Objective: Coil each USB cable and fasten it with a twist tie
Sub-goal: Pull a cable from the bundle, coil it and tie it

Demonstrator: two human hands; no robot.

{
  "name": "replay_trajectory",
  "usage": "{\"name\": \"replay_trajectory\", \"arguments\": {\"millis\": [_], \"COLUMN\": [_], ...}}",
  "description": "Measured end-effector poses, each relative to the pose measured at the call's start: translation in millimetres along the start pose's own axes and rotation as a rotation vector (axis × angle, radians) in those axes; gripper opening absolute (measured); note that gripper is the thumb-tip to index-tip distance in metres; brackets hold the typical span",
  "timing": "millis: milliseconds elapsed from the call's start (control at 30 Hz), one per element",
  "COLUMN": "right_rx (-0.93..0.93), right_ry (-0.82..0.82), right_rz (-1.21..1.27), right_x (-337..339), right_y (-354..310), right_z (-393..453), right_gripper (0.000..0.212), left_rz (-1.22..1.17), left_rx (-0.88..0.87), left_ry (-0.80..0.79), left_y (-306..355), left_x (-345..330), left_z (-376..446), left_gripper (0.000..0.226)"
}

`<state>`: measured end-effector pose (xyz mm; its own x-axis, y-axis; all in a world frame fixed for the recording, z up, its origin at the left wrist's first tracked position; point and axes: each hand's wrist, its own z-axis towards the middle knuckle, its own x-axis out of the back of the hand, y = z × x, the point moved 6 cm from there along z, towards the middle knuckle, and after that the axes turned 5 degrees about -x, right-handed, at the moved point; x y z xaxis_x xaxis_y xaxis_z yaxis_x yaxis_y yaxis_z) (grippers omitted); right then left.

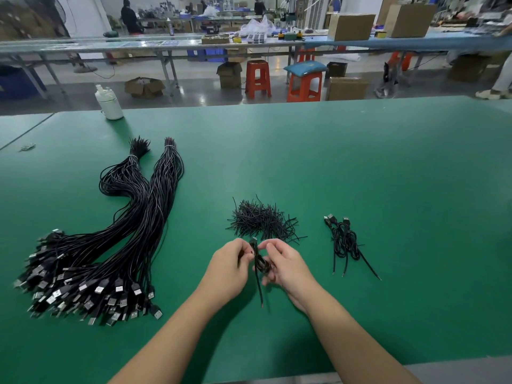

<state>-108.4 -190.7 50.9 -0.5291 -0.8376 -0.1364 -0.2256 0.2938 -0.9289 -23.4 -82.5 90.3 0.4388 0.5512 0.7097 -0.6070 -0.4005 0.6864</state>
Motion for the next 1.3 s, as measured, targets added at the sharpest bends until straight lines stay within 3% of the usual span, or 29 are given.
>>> {"name": "replay_trajectory", "arguments": {"millis": [133,267,367,567,667,867,933,1033,1167,1300], "right_rx": [-0.057,0.029,0.109,0.262,0.233,0.108,0.118,0.150,0.125,0.101], "right_ry": [-0.179,-0.190,-0.191,0.035,0.071,0.078,0.044,-0.009,-0.057,-0.090], "right_rz": [0.126,0.125,0.048,-0.308,-0.305,-0.205,-0.143,-0.116,-0.051,-0.134], "right_x": [-2,-4,-6,0,1,1,0,0,0,0], "right_y": [2,-4,-9,-22,-24,-20,-21,-25,-25,-22], "right_z": [-4,-6,-8,-9,-7,-6,-8,-11,-14,-16], "right_gripper": [0.024,0.047,0.046,0.021,0.007,0.023,0.016,0.006,0.026,0.035], "left_rz": [-0.126,-0.281,-0.333,-0.194,-0.103,0.012,0.022,-0.024,-0.151,-0.198], "left_rx": [0.130,0.238,0.262,0.163,0.060,-0.153,-0.205,-0.177,-0.051,0.005], "left_ry": [-0.012,0.004,0.022,0.049,0.097,0.092,0.085,0.100,0.119,0.095], "left_y": [-13,-18,-18,-14,-3,12,16,17,9,4], "left_x": [2,-2,-3,2,5,5,3,3,5,5], "left_z": [4,5,4,2,-2,-9,-12,-11,-6,-2], "left_gripper": [0.022,0.018,0.018,0.023,0.026,0.017,0.018,0.020,0.019,0.018]}}
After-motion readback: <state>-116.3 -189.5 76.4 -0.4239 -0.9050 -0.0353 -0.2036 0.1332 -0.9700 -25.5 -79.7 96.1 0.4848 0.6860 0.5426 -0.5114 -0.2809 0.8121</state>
